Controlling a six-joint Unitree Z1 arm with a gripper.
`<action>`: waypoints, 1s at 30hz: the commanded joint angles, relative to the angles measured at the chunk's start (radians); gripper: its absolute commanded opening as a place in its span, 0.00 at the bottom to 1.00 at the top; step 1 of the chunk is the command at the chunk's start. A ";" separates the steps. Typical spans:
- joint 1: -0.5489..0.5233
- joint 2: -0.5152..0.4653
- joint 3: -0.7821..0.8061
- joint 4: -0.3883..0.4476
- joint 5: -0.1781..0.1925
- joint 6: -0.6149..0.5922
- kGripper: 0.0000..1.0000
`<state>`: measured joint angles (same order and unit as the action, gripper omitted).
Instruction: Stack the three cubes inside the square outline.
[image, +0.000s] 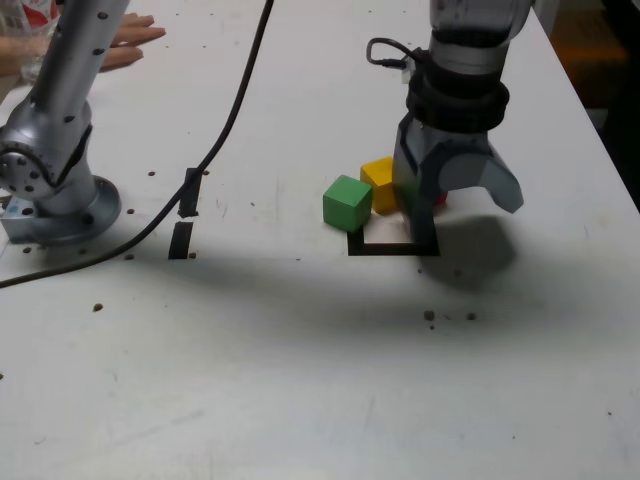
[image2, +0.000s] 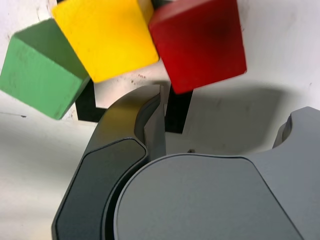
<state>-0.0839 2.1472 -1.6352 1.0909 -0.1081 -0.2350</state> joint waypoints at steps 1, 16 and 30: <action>0.006 0.007 0.000 -0.003 0.001 0.004 0.90; 0.052 0.034 0.002 -0.024 0.004 0.025 0.90; 0.089 0.048 -0.008 -0.039 0.005 0.044 0.90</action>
<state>0.0016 2.1860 -1.6416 1.0538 -0.1031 -0.1927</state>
